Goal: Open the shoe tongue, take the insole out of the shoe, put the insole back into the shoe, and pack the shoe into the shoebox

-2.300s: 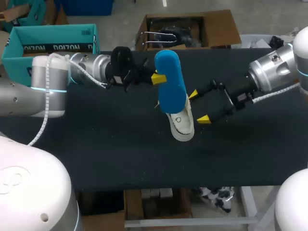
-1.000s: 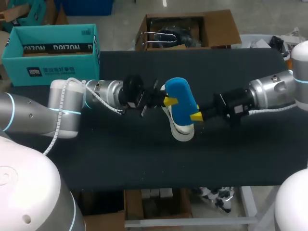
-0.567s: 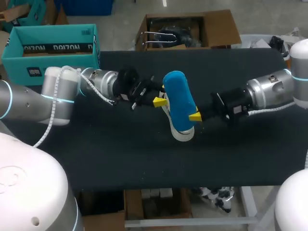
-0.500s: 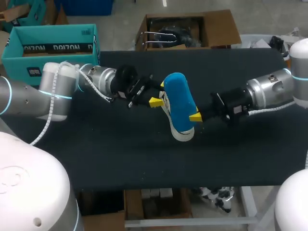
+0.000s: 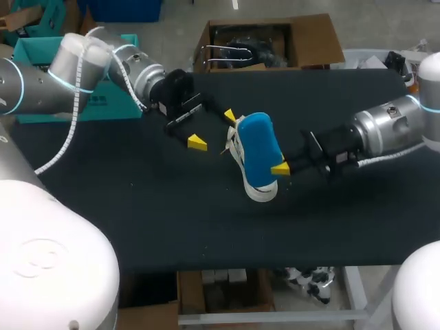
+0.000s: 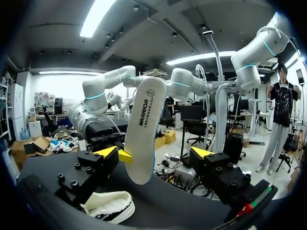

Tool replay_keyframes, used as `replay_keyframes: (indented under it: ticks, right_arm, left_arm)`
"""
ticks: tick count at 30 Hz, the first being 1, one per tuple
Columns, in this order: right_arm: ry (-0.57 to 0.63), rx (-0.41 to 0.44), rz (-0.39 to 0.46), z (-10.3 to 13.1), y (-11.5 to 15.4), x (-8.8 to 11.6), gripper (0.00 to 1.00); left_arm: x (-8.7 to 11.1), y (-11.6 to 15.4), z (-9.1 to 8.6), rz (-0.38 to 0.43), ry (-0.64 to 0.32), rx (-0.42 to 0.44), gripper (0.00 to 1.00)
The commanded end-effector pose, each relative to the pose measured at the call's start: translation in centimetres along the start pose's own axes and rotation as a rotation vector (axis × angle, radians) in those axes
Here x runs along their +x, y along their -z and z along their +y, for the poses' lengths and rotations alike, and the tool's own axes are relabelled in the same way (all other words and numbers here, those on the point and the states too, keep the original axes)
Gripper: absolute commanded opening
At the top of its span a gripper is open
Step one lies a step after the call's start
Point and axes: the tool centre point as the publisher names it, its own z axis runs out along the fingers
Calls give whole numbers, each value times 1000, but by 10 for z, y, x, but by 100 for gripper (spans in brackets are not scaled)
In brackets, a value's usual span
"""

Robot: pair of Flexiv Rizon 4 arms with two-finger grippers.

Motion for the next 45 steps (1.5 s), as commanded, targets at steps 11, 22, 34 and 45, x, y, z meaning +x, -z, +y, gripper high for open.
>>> replay_keyframes:
  ticks: [11, 22, 34, 45]
  right_arm:
    - [41, -19, 21, -4, 1, -10, 0]
    - [145, 53, -1, -8, -9, -14, 0]
    - [167, 62, 12, -9, -12, -39, 0]
    - [178, 74, -11, -9, -18, -40, 0]
  left_arm:
    - [3, -1, -8, -10, 1, -66, 100]
    - [-54, 21, 21, 318, -53, -106, 100]
    - [-65, 28, 28, 480, -57, -187, 100]
    - [-55, 19, 35, 513, -79, -209, 100]
